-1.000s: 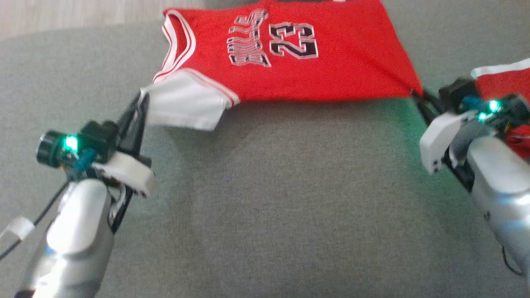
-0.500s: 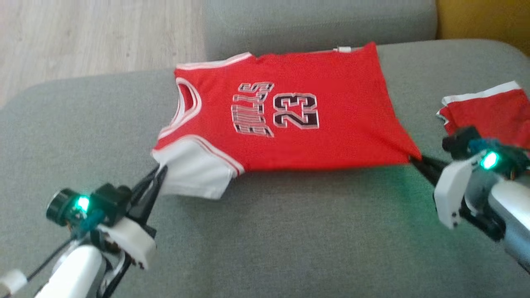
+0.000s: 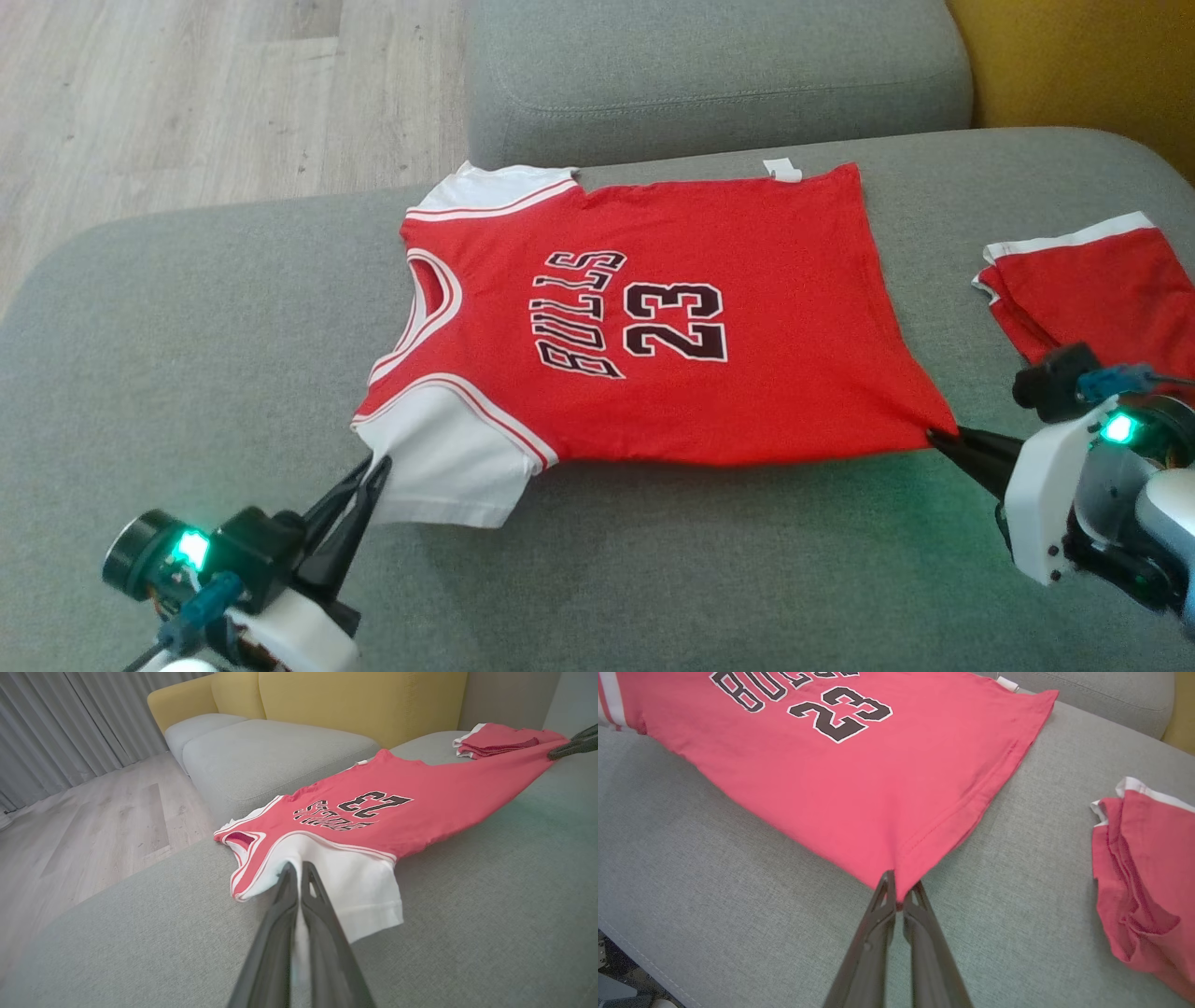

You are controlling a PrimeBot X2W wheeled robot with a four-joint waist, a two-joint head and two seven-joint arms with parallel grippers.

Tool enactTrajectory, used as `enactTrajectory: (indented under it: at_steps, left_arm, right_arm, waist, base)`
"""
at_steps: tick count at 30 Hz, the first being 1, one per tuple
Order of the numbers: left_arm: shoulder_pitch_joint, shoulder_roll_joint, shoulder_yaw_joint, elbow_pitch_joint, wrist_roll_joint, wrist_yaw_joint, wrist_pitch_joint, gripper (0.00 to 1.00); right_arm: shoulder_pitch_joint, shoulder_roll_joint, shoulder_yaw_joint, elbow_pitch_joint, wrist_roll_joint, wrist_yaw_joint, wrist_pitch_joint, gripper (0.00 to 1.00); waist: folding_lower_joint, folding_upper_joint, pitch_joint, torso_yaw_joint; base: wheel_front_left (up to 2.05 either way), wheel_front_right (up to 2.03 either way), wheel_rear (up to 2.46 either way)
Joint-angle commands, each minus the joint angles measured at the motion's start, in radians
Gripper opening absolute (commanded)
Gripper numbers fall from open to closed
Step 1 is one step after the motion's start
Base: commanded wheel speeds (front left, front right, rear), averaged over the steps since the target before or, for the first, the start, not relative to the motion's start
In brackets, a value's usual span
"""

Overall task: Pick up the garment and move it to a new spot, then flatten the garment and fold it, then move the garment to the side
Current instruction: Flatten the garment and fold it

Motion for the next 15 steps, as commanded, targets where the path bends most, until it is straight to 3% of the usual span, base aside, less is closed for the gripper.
enactTrajectory:
  at_steps: [1,15]
  left_arm:
    - [-0.041,0.035,0.051,-0.046,-0.003,0.007,0.003,0.00]
    - [-0.151,0.043,0.051,0.045,-0.024,-0.022,0.055,0.00]
  right_arm:
    - [0.004,-0.042,-0.025,-0.028,0.002,-0.001,0.002,0.00]
    - [-0.001,0.002,-0.137,-0.060,-0.042,-0.001,0.038,0.00]
  waist:
    - [0.0000,0.0000,0.001,0.000]
    - [0.0000,0.0000,0.038,-0.004]
  base:
    - [0.00,0.00,0.00]
    - [0.00,0.00,0.00]
